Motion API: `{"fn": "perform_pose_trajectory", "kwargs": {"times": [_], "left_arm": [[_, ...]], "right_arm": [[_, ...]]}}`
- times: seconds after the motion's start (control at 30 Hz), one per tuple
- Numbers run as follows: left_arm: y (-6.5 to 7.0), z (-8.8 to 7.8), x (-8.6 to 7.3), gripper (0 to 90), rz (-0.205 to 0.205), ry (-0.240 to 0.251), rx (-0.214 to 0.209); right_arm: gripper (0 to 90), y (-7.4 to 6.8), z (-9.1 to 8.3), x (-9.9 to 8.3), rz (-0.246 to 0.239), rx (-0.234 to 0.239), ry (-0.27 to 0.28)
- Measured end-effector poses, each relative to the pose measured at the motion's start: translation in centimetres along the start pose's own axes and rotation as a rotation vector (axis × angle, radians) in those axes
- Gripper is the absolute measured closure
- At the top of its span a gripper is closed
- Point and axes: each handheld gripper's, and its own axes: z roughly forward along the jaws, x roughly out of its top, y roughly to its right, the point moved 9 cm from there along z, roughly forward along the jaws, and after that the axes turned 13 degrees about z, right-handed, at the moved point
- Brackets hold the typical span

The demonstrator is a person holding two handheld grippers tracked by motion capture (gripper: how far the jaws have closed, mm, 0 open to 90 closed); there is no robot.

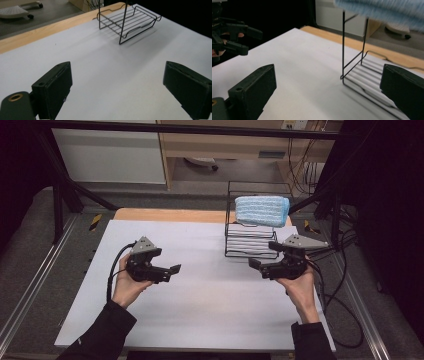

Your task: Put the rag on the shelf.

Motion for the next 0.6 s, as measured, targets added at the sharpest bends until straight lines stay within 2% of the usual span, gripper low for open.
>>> {"fn": "perform_pose_trajectory", "kwargs": {"times": [0.3,0.43,0.6], "left_arm": [[0.7,-0.6,-5.7,9.6,-0.016,-0.048,0.003],[0.5,-0.8,-8.0,9.8,-0.032,-0.069,0.013],[0.0,-1.2,-10.3,9.8,-0.045,-0.092,0.021]], "right_arm": [[0.7,0.5,0.9,-5.2,0.023,0.033,-0.059],[0.7,1.3,1.4,-7.6,0.021,0.035,-0.095],[0.6,2.4,1.5,-9.9,0.041,0.033,-0.125]]}}
